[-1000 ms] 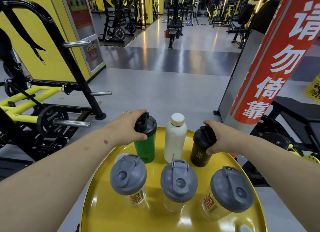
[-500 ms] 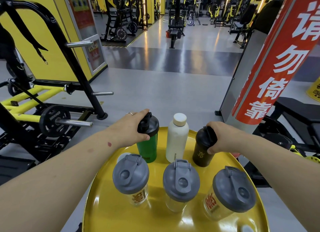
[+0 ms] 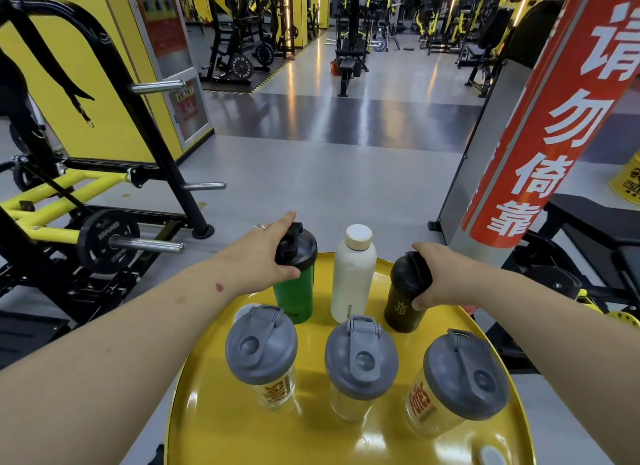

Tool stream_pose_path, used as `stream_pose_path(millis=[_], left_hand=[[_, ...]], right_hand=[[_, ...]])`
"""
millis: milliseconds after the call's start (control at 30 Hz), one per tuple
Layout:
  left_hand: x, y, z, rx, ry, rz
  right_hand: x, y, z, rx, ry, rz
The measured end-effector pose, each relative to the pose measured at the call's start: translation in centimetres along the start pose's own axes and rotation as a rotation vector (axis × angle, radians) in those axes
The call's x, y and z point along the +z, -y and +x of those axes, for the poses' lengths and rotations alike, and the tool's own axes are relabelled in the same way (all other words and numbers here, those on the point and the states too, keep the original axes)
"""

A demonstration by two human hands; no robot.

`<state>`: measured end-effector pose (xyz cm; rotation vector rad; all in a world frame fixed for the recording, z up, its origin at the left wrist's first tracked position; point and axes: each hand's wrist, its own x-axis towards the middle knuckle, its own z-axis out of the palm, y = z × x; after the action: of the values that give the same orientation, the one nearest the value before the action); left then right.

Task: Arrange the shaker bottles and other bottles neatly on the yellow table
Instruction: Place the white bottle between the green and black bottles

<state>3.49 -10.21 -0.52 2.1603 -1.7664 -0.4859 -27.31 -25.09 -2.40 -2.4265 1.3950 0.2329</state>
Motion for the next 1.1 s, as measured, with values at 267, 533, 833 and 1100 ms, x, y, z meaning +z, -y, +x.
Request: stream_pose_path(millis=[267, 533, 833, 1100], left_hand=[[-1.6, -1.2, -4.0, -0.057, -0.065, 0.005], [-2.0, -1.5, -10.0, 0.04, 0.423, 0.189], [0.8, 0.0, -11.4, 0.101, 0.228, 0.239], [1.3, 0.0, -11.9, 0.068, 0.165, 0.223]], right_hand=[[-3.0, 2.0, -3.2, -0.054, -0.119, -0.08], [-2.6, 6.9, -8.9, -0.244, 0.147, 0.128], [2.3, 10.1, -11.4, -0.399, 0.096, -0.076], [2.1, 10.5, -11.5, -0.405, 0.138, -0.079]])
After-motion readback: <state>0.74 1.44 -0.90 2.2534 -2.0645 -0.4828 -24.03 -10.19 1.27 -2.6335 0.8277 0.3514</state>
